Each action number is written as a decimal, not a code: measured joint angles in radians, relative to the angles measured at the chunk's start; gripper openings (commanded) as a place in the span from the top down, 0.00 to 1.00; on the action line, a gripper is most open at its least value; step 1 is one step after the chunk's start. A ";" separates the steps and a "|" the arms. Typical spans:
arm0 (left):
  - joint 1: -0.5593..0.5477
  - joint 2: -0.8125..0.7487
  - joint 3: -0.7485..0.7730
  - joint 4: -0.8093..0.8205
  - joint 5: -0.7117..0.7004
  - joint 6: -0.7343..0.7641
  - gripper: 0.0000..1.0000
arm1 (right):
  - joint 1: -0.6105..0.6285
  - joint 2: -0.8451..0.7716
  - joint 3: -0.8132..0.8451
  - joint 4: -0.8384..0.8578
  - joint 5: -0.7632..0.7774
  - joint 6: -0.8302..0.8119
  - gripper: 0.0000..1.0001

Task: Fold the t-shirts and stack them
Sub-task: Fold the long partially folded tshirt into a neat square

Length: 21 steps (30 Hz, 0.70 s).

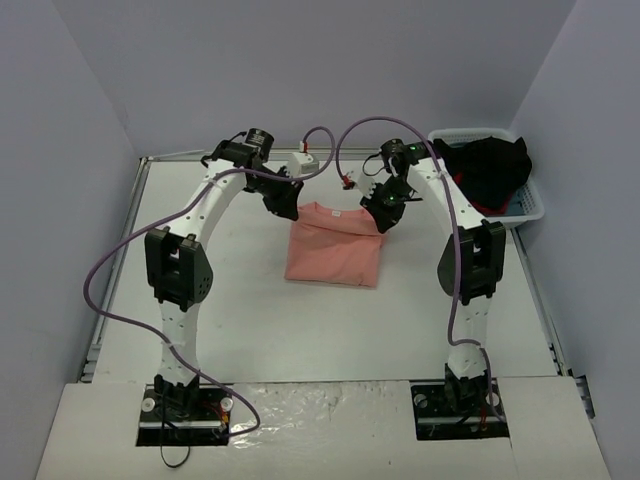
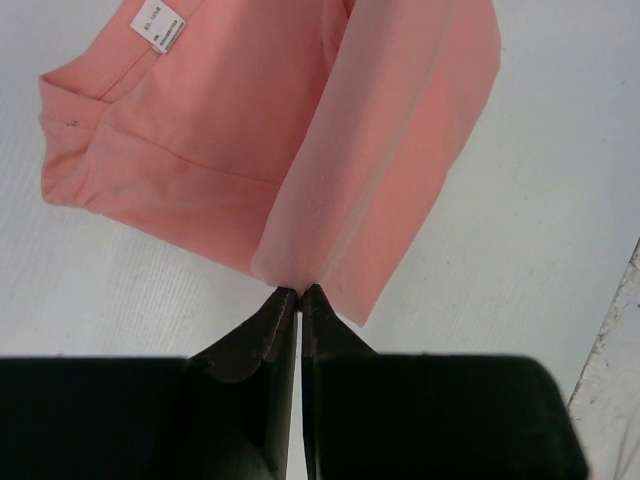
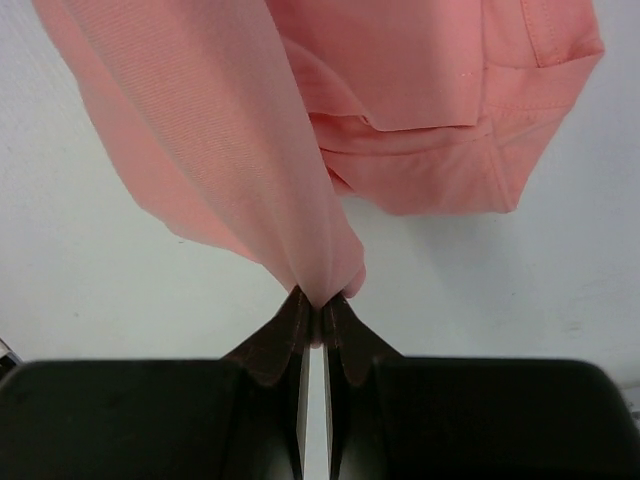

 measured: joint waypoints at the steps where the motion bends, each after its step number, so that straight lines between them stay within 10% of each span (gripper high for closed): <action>1: 0.000 0.016 0.012 0.000 0.000 0.000 0.98 | -0.004 0.018 0.014 -0.001 0.002 -0.003 1.00; 3: 0.001 0.051 0.040 -0.002 -0.002 0.001 0.98 | -0.011 0.052 0.049 -0.005 0.005 -0.010 0.99; 4: 0.002 0.068 0.051 -0.001 -0.005 0.003 0.97 | -0.014 0.071 0.069 -0.003 0.006 -0.012 0.78; 7: 0.005 0.111 0.076 0.009 -0.023 0.013 0.56 | -0.026 0.135 0.131 0.026 0.025 -0.002 0.59; 9: 0.011 0.135 0.079 0.029 -0.040 0.011 0.56 | -0.036 0.164 0.134 0.102 0.067 0.039 0.47; 21: 0.026 0.143 0.109 0.087 -0.103 0.002 0.47 | -0.082 0.167 0.059 0.372 0.116 0.166 0.46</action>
